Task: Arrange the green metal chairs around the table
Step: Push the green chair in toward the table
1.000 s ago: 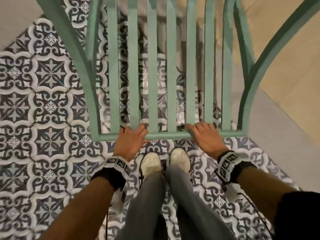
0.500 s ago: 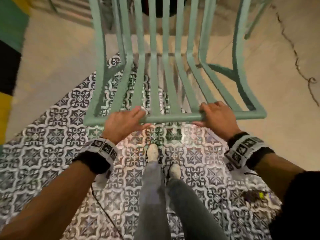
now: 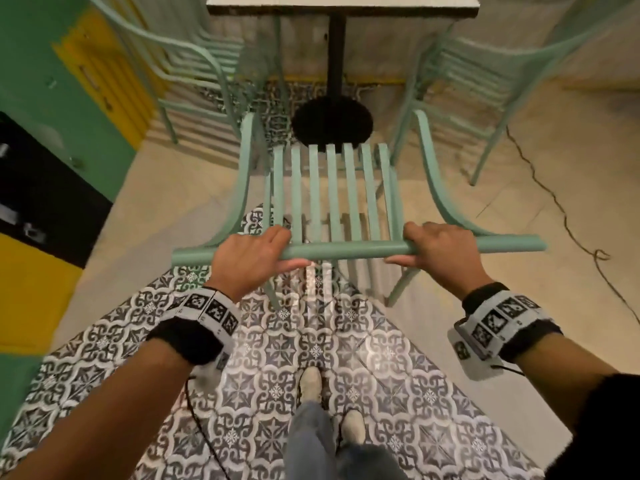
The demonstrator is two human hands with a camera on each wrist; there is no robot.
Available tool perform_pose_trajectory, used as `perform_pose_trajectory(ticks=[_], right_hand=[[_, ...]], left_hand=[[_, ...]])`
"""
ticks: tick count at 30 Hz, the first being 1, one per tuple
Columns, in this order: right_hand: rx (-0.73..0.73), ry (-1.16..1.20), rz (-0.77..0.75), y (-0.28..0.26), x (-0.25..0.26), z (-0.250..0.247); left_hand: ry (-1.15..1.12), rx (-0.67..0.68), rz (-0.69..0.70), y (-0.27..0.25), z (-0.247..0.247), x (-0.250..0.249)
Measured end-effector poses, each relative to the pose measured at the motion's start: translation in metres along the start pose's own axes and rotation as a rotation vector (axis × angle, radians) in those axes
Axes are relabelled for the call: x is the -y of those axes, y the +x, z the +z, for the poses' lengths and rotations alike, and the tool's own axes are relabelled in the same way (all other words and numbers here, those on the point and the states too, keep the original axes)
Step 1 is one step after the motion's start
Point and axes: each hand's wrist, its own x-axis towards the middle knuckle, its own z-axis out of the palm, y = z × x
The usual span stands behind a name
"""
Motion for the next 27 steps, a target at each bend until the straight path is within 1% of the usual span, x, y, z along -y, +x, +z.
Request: perform_pose_trajectory(ticks=[3,5,9,14,19,22,27], right_hand=[[-0.021,-0.012,-0.018,0.016,-0.010,-0.003],[-0.001,-0.032,-0.042,0.015,-0.014,-0.001],[0.037,-0.052,0.013,0.012,-0.027,0.005],[0.037,-0.069,0.024,0.028,-0.040,0.010],[0.018,-0.072,0.038,0.075,-0.066,0.021],[-0.004,-0.082,0.050,0.108,-0.088,0.031],[-0.033,-0.106,0.037,0.174,-0.129,0.048]], left_hand=[[0.005,-0.011,0.010,0.022,-0.006,0.010],[0.012,-0.016,0.021,0.027,-0.006,0.013],[0.066,-0.057,-0.068,0.028,0.003,0.016],[0.058,-0.066,-0.064,0.048,0.005,0.021],[0.052,-0.059,-0.070,0.099,0.013,0.048],[0.081,-0.066,-0.068,0.139,0.021,0.067],[0.051,-0.074,-0.057,0.210,0.039,0.104]])
